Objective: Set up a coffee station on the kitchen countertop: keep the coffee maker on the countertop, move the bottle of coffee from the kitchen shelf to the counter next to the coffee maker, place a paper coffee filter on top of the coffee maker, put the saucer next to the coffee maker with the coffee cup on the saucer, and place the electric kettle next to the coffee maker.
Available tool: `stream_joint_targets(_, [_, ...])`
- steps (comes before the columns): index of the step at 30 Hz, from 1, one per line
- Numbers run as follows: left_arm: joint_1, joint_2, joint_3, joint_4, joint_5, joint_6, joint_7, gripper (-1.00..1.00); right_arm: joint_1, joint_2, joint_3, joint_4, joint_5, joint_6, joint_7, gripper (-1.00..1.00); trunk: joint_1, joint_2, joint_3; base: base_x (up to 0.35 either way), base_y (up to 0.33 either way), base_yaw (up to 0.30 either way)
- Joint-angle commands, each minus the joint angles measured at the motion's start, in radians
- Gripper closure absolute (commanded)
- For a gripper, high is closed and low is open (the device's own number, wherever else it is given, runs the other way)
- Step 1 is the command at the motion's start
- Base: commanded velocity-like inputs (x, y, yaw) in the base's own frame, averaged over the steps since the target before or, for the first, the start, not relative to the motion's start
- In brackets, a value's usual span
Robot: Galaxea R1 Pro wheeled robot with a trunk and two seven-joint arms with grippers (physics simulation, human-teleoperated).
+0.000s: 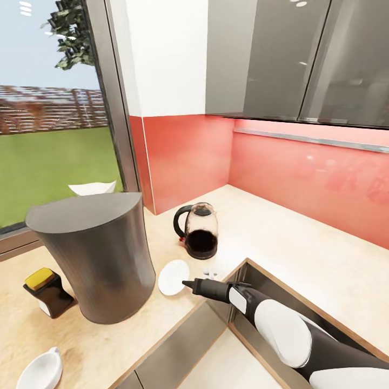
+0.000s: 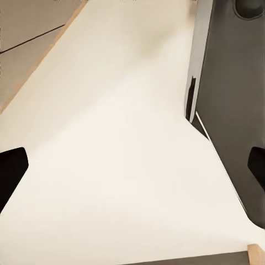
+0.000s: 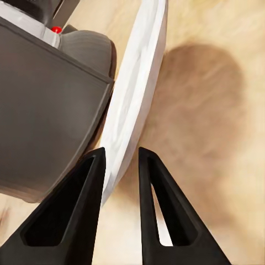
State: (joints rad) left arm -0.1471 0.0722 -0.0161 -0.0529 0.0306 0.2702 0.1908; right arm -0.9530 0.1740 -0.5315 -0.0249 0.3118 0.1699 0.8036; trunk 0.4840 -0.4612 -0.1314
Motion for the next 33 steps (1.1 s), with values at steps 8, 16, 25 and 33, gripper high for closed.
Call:
stream_joint_targets(8, [0.0, 0.0, -0.001, -0.002, 0.005, 0.006, 0.003, -1.0, 0.0, 0.0, -0.01, -0.001, 0.004, 0.011, 0.004, -1.0, 0.001, -0.002, -0.002, 0.007, 0.023, 0.0])
stream_joint_targets(16, [0.0, 0.0, -0.002, -0.002, 0.005, 0.006, 0.003, -1.0, 0.0, 0.0, -0.01, -0.002, 0.004, 0.011, 0.003, -1.0, 0.001, -0.002, -0.002, 0.0, 0.004, 0.0])
stream_joint_targets(25, [0.0, -0.002, -0.002, -0.002, 0.002, 0.007, 0.003, -1.0, 0.005, 0.0, -0.011, -0.003, 0.004, 0.01, 0.003, -1.0, 0.001, -0.002, -0.002, -0.002, -0.118, 0.0])
stream_joint_targets(33, [0.0, -0.001, -0.002, -0.002, 0.002, 0.007, 0.003, -1.0, 0.006, 0.0, -0.011, -0.003, 0.004, 0.01, 0.003, -1.0, 0.001, -0.002, -0.002, -0.097, -0.265, 0.0])
